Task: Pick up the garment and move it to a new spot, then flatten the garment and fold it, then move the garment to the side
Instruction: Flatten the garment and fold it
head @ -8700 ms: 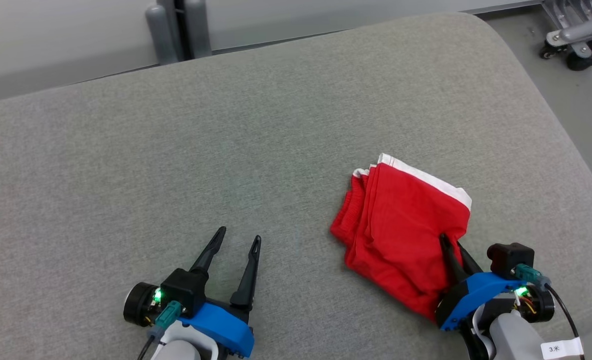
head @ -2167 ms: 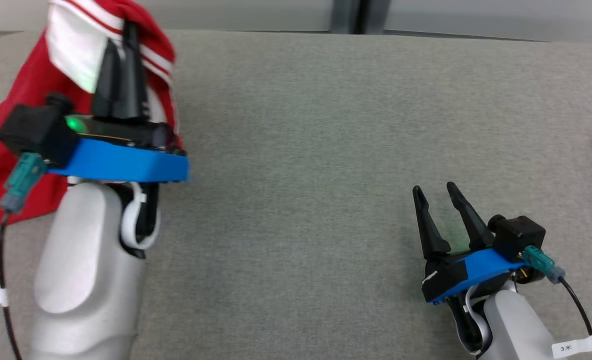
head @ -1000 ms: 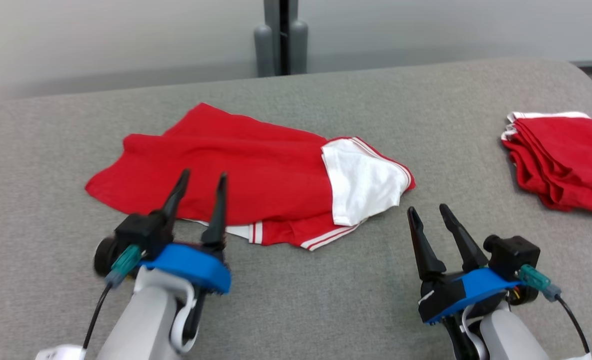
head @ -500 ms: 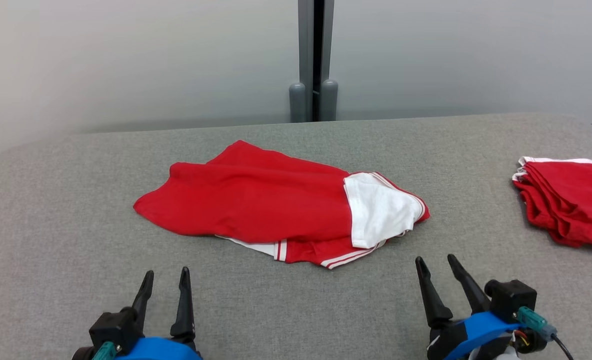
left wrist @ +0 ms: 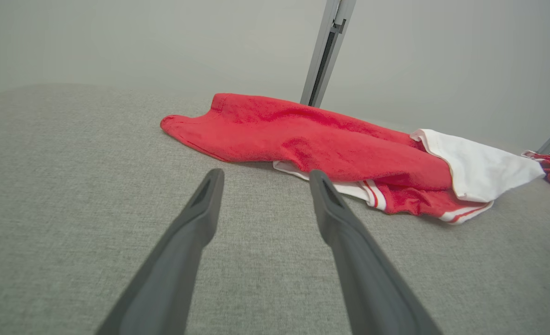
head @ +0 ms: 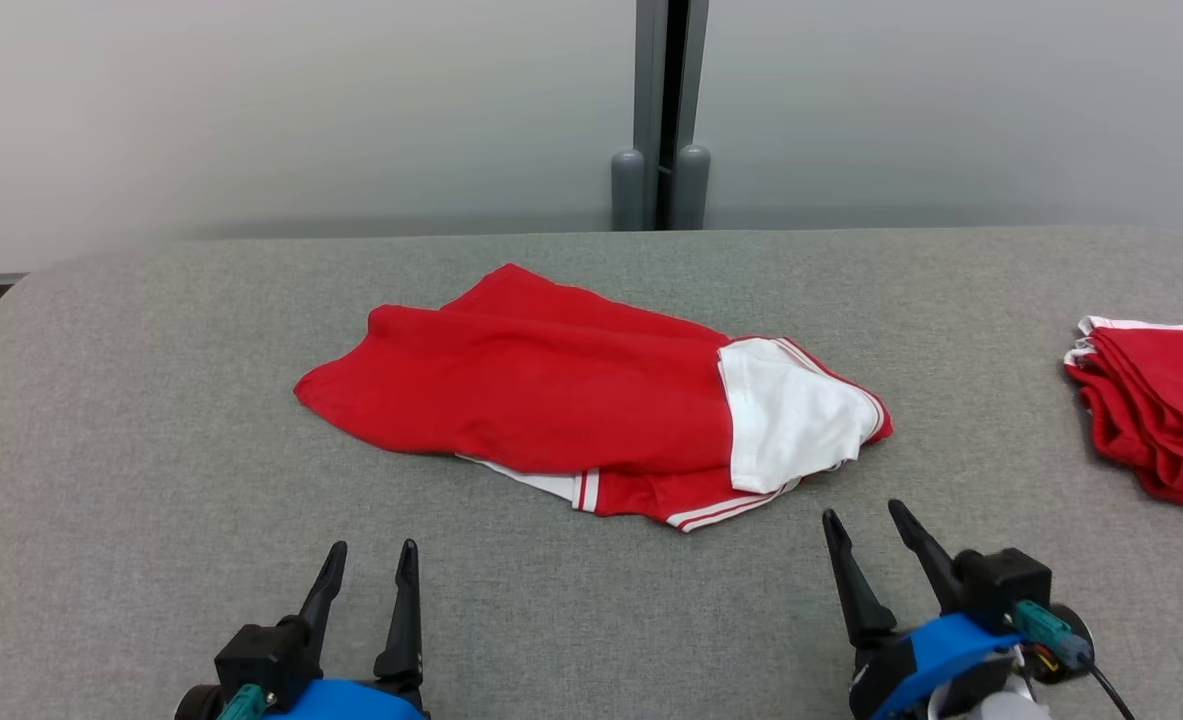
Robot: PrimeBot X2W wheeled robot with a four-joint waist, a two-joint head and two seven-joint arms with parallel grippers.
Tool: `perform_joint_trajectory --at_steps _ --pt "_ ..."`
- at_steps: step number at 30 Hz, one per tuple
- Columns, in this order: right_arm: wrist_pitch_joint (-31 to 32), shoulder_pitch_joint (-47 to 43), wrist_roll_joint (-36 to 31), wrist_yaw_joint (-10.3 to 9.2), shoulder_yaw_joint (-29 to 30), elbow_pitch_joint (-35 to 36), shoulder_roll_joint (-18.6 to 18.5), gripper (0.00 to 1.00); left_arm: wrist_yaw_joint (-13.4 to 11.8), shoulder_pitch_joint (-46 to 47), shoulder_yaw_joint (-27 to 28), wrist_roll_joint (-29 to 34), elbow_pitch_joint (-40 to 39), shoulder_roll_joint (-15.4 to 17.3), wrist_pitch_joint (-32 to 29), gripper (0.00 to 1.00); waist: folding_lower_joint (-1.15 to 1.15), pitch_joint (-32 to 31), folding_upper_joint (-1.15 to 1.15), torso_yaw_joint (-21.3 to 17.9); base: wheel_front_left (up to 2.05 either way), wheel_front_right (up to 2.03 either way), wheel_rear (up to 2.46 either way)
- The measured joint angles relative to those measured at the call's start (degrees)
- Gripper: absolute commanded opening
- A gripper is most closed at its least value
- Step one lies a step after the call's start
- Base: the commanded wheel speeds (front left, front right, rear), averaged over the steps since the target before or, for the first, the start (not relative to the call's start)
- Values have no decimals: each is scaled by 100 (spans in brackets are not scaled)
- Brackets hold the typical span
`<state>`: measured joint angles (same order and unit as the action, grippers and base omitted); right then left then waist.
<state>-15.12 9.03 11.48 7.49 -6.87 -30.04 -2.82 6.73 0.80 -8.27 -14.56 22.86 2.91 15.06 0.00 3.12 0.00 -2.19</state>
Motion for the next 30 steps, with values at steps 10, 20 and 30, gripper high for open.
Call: perform_joint_trajectory --at_steps 10,20,30 --pt "-1 1094 -802 1 -371 -643 4 100 18 240 -179 -119 111 1 0 100 1 375 0 326 0 0 0" --pt "7 1755 -795 1 -123 -2225 5 100 33 419 -358 -211 227 3 0 100 1 792 0 779 0 0 0" --pt "-25 1858 -720 4 -57 -2118 13 25 36 587 -366 -153 220 2 0 100 1 996 0 752 0 0 0"
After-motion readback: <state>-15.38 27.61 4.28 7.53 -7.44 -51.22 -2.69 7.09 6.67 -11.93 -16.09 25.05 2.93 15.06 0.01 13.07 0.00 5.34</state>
